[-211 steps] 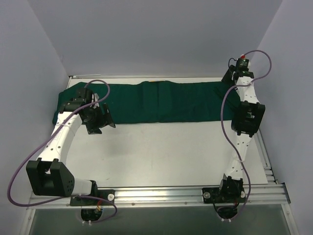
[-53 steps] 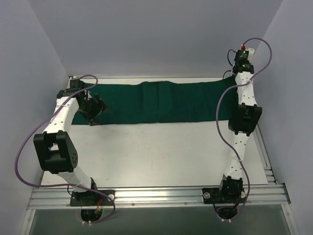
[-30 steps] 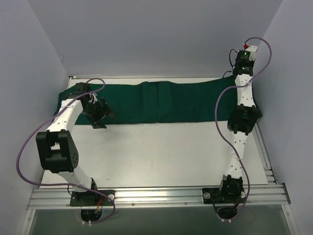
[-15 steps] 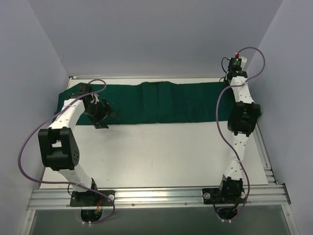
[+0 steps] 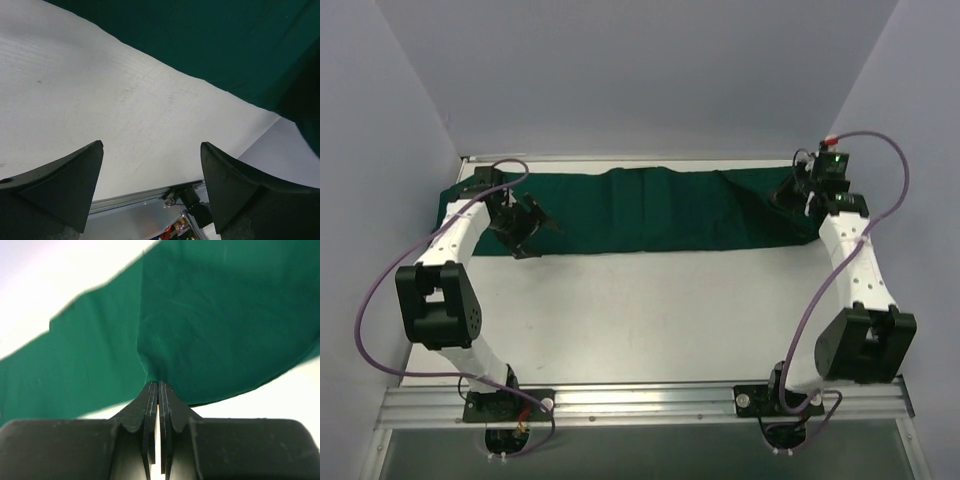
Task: Open and lay out the surgical kit
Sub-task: Open the surgical kit at the center of the board.
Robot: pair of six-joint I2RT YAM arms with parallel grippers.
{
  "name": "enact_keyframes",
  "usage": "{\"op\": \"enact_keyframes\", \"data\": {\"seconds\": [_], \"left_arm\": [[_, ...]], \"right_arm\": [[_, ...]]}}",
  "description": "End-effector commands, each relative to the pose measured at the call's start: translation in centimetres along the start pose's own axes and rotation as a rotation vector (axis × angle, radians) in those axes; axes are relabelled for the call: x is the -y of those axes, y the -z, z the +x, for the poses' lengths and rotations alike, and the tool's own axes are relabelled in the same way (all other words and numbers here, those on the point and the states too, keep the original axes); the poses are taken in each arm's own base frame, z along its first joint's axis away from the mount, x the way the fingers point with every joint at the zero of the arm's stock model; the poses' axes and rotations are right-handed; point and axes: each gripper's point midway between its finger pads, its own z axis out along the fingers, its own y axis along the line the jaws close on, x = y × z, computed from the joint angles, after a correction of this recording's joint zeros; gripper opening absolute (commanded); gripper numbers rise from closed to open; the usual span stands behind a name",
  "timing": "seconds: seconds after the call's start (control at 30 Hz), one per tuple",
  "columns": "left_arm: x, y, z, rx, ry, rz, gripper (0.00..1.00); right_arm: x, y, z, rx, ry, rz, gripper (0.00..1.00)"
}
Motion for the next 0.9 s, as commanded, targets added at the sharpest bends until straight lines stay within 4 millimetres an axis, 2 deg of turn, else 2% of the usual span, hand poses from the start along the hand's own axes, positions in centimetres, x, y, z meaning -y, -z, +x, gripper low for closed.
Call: {"op": "enact_keyframes", "data": {"seconds": [0.0,0.03,0.1,0.13,0.2,0.27,0.37,0.43,0.53,0.63,0.7,0.73,0.77,0.8,0.83,0.87], "left_arm": [[1.1,2.2,-3.2,0.09,0.074,0.032,0.88],[0.9,2.1,-3.6,0.091,0.109,0.029,0.88],[1.0,1.6,-4.2,0.081,0.132,0.038,0.88],[1.2,1.6,-4.2,0.077,0.129,0.037,0.88],[1.0,1.5,-4.2,0.075,0.134,0.017,0.88],[0.5,1.1,-4.2,0.061,0.166,-0.004,0.88],[0.1,0.3,-4.6,0.056,0.173,-0.034,0.88],[-0.1,-0.2,-4.3,0.029,0.204,-0.043,0.88],[-0.8,-0.9,-3.2,-0.015,0.256,-0.066,0.87],[-0.8,-0.5,-2.5,0.012,0.183,-0.083,0.87],[-1.1,-0.2,-2.0,0.043,0.101,-0.114,0.87],[-1.1,-0.2,-1.8,0.05,0.075,-0.117,0.87],[-1.2,-0.3,-1.3,0.053,0.049,-0.116,0.87],[-0.8,-0.6,-0.2,0.041,-0.006,-0.119,0.87],[-0.8,-0.7,0.2,0.039,-0.027,-0.122,0.87],[-0.7,-0.7,0.5,0.039,-0.049,-0.118,0.87]], "right_arm": [[3.4,1.2,9.6,-0.267,-0.06,0.062,0.0],[4.4,2.9,11.0,-0.302,-0.056,0.102,0.0],[7.0,4.1,13.1,-0.343,-0.036,0.175,0.0],[7.7,5.2,13.4,-0.345,-0.047,0.2,0.0],[8.8,5.9,13.5,-0.345,-0.069,0.231,0.0],[10.0,7.3,14.5,-0.381,-0.087,0.303,0.0],[13.2,9.2,14.4,-0.371,-0.093,0.456,0.0],[15.9,10.2,13.5,-0.317,-0.047,0.611,0.0],[17.5,10.2,12.1,-0.28,0.003,0.702,0.0],[17.8,8.2,12.0,-0.362,0.031,0.684,0.0],[17.0,6.9,10.8,-0.362,0.05,0.632,0.11],[16.9,5.9,10.7,-0.398,0.091,0.608,0.18],[15.8,5.2,10.1,-0.4,0.139,0.582,0.37],[14.0,4.7,7.4,-0.345,0.188,0.565,0.46],[13.0,3.5,6.7,-0.355,0.239,0.558,0.51],[10.4,2.5,6.1,-0.345,0.336,0.52,0.59]]}}
